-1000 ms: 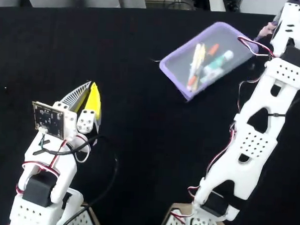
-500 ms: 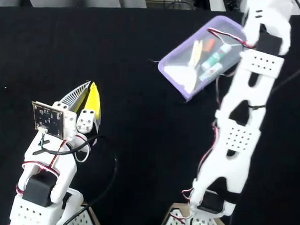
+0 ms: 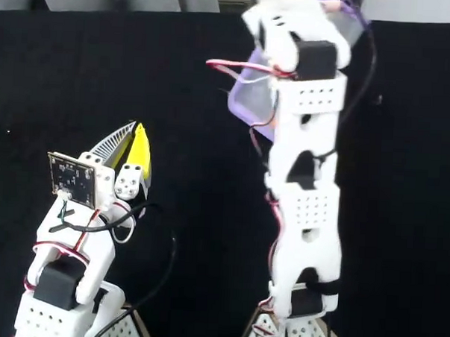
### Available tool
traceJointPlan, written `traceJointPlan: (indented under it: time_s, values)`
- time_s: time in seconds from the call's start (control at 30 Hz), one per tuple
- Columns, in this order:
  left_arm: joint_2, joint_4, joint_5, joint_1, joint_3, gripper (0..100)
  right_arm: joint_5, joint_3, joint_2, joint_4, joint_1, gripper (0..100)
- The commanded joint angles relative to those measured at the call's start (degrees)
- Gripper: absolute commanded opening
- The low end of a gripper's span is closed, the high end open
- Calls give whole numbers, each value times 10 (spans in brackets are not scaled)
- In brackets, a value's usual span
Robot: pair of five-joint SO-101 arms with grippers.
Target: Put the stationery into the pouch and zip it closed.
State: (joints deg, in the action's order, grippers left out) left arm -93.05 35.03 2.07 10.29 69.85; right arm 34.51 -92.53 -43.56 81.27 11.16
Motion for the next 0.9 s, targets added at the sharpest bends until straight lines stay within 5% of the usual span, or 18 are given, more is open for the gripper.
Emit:
traceJointPlan:
  time_s: [0.0,0.43,0.67,0.87]
  values:
    - [-5,-2,0,-27,-15,33,4,-32,78,50,58,12]
    - [-5,-3,0,-118,-55,33,3,-29,170,199,208,15]
    - [-6,9,0,-191,-67,33,-22,33,131,185,274,15]
    - [-6,40,0,-262,-64,33,-20,68,38,89,254,15]
